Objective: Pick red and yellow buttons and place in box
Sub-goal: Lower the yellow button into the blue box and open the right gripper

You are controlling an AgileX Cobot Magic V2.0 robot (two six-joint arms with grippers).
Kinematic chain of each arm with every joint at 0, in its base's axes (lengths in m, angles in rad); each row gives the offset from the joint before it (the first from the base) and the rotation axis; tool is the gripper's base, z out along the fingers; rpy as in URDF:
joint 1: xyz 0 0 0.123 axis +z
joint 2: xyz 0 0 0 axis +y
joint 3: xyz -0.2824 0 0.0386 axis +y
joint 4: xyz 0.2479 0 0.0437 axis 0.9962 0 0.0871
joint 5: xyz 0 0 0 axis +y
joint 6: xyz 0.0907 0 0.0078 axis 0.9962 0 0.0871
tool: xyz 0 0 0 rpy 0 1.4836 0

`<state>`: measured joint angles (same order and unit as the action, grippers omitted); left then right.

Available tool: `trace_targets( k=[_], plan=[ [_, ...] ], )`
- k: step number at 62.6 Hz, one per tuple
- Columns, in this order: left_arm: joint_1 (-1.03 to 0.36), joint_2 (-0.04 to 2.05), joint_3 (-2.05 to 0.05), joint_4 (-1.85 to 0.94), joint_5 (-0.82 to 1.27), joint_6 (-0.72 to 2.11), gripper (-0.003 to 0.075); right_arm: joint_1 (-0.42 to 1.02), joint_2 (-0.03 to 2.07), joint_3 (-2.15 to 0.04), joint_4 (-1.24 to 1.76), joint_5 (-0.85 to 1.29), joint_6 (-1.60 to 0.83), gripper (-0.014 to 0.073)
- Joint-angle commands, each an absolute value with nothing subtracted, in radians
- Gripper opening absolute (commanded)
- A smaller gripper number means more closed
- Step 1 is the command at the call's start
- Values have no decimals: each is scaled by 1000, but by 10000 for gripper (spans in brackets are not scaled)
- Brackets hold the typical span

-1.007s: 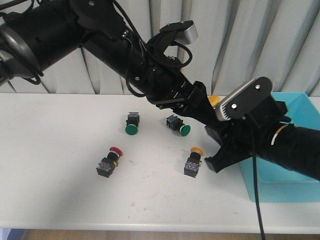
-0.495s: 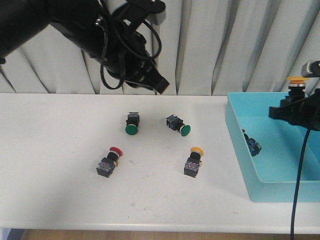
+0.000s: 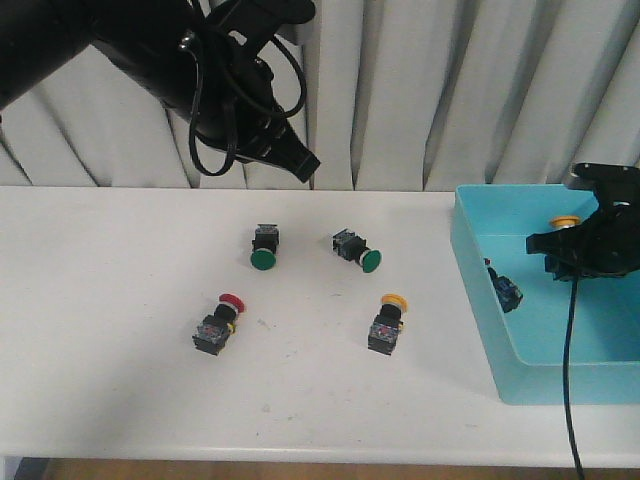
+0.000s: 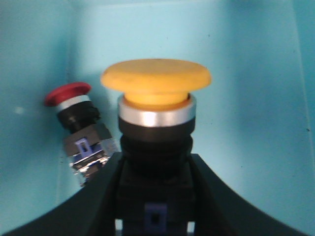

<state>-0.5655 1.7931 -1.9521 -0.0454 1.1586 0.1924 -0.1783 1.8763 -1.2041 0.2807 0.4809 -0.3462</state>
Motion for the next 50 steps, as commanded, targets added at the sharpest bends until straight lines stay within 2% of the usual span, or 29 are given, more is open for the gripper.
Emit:
trace_targets(
  k=[1, 13, 33, 40, 50],
  plan=[
    [-567, 1741, -1978, -50, 1125, 182, -7, -185, 1883, -1277, 235, 486, -315, 55],
    [-567, 1741, -1978, -50, 1125, 182, -6, -185, 1965, -1335, 219, 532, -299, 151],
    [-567, 1741, -1978, -51, 1127, 182, -6, -185, 2017, -1352, 219, 492, -317, 395],
    [-567, 1741, -1978, -51, 1127, 182, -6, -185, 2006, -1373, 221, 511, -317, 433],
    [-567, 1741, -1978, -50, 1126, 182, -6, -185, 1945, -1412, 224, 573, -317, 437]
  ],
)
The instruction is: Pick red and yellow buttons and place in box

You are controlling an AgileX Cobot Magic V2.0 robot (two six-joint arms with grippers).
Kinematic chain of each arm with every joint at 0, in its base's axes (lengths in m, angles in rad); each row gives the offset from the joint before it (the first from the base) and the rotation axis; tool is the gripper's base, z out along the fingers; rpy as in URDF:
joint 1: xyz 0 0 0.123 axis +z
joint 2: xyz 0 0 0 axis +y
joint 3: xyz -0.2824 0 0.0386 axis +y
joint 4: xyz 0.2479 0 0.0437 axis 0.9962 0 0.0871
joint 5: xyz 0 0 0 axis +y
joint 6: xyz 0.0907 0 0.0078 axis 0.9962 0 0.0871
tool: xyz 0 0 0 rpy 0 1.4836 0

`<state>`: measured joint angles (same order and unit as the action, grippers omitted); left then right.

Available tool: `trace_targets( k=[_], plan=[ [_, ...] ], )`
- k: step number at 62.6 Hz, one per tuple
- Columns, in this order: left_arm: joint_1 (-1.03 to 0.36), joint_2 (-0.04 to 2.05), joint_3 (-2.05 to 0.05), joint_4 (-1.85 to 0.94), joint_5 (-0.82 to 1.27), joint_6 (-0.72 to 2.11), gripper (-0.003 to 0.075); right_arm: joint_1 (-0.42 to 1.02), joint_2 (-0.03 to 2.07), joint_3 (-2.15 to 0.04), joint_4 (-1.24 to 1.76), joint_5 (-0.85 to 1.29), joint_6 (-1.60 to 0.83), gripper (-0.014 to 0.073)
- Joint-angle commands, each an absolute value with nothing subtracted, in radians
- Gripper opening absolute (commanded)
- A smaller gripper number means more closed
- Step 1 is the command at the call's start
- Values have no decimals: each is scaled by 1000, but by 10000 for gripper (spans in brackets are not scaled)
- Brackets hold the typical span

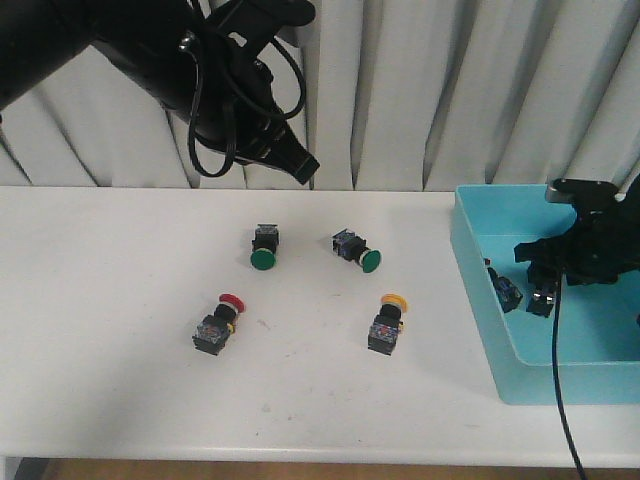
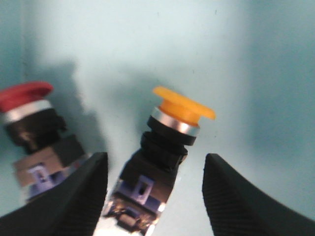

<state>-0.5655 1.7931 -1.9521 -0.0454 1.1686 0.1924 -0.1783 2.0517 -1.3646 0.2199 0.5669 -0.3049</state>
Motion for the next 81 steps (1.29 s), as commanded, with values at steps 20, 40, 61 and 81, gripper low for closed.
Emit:
trace_targets(
  k=[20, 40, 61, 81],
  plan=[
    [-567, 1741, -1978, -50, 1098, 183, -6, -185, 1631, -1417, 369, 598, -427, 409],
    [-567, 1741, -1978, -50, 1099, 183, -6, -185, 1261, -1399, 512, 641, -523, 324],
    [-567, 1741, -1978, -50, 1114, 184, -6, -183, 819, -1001, 533, 418, -552, 207],
    [-567, 1739, -1978, -50, 1115, 186, -6, -90, 553, -754, 525, 332, -605, -8]
  ],
)
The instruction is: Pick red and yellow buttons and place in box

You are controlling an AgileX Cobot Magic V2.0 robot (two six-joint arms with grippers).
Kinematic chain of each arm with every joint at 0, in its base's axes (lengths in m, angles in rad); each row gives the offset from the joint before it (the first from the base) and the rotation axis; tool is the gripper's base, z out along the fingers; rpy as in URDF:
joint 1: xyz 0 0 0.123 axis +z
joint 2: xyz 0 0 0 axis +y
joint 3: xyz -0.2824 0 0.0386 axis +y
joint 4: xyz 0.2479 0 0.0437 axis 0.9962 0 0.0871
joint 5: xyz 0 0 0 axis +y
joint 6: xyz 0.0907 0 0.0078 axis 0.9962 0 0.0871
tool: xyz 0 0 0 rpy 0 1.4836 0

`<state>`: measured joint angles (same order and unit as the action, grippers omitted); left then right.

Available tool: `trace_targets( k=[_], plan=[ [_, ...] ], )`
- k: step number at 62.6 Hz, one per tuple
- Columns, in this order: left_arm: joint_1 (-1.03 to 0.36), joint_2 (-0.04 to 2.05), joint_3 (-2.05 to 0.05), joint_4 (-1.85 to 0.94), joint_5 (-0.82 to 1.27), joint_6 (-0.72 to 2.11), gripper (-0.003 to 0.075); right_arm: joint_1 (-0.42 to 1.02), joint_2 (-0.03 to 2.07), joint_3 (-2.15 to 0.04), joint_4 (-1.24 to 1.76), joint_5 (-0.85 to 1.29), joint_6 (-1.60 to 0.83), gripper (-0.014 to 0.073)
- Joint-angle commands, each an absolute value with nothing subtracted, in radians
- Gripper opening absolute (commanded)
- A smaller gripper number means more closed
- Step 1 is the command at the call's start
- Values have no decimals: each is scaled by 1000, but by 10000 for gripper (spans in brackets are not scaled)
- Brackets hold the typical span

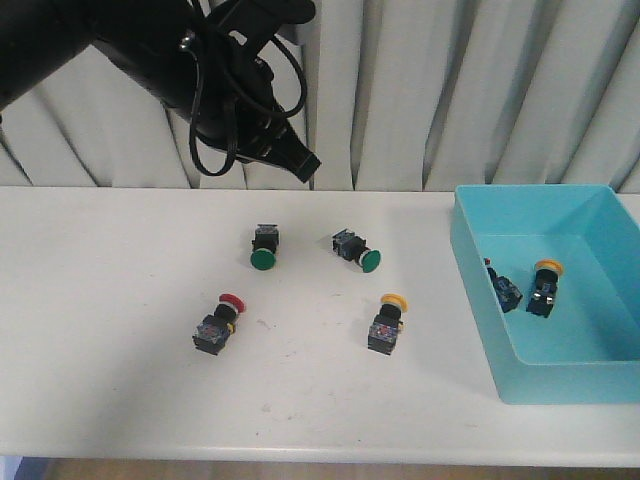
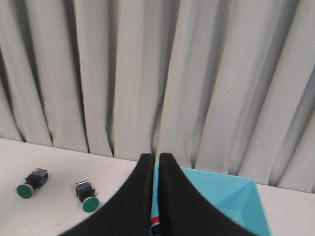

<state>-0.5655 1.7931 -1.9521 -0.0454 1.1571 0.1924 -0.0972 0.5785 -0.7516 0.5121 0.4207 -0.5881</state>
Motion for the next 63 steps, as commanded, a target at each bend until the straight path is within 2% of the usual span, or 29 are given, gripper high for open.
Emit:
trace_targets(
  k=[1, 63],
  plan=[
    [-567, 1739, -1978, -51, 1112, 186, -6, -89, 550, -754, 526, 329, -604, -8],
    [-567, 1739, -1978, -55, 1135, 183, -6, -87, 548, -754, 567, 312, -593, -8]
  ],
)
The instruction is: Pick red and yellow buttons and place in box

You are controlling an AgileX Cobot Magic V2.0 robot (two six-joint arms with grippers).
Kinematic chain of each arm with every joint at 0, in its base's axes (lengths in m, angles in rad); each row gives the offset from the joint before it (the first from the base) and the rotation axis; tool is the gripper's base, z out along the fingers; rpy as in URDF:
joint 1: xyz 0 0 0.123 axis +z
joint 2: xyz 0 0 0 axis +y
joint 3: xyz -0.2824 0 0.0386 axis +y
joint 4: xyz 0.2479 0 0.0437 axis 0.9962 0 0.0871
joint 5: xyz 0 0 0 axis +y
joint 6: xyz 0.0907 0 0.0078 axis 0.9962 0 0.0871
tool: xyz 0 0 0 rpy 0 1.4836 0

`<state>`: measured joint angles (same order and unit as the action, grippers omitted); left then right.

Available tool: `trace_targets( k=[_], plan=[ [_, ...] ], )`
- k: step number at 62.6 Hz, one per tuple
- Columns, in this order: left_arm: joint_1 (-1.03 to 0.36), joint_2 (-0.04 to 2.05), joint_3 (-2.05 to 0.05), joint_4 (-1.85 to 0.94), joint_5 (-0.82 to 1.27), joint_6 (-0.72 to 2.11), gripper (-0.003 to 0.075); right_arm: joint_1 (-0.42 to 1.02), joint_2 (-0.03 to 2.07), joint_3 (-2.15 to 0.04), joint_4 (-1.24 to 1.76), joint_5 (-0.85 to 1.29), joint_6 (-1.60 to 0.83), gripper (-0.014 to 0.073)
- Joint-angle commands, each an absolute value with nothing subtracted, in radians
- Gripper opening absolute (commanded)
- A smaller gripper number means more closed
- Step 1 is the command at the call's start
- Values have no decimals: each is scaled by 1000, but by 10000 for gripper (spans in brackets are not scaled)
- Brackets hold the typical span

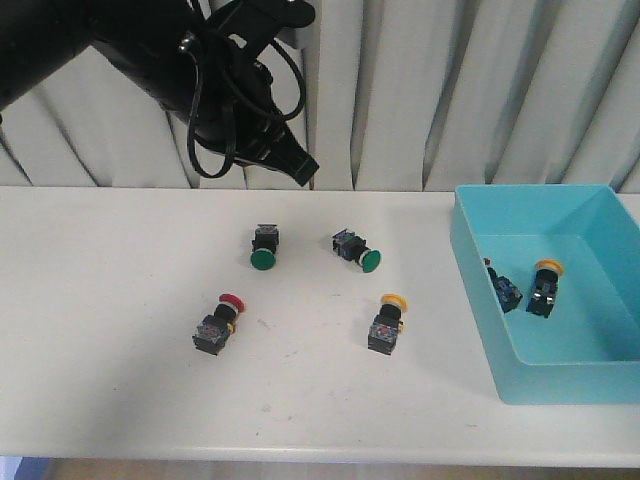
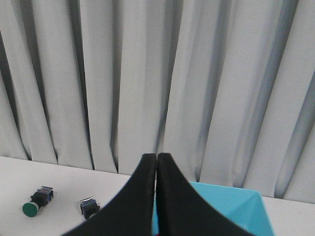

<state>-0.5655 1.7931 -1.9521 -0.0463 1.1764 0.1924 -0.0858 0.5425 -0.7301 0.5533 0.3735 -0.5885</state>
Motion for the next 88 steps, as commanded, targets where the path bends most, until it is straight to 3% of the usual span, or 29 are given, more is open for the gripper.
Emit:
trace_targets(
  k=[1, 13, 21, 38, 62, 72, 88],
  plan=[
    [-567, 1739, -1978, -55, 1136, 183, -6, -87, 548, -754, 567, 312, -593, -8],
    [-567, 1722, -1975, 0, 1144, 173, -6, -87, 548, -754, 567, 312, -593, -8],
    [-567, 1604, -1880, 91, 1069, 89, -6, -87, 548, -754, 567, 312, -593, -8],
    [-498, 1144, -1217, 104, 471, 51, -6, -87, 548, -754, 569, 311, -593, -8],
    [-238, 533, -330, 10, 42, 51, -6, -87, 548, -754, 569, 311, -593, -8],
    [-132, 345, -120, -14, -37, 51, -6, -87, 548, -754, 569, 311, -593, -8],
    [5, 110, -4, 0, 0, 51, -6, -87, 548, -754, 569, 312, -593, -8]
  ],
)
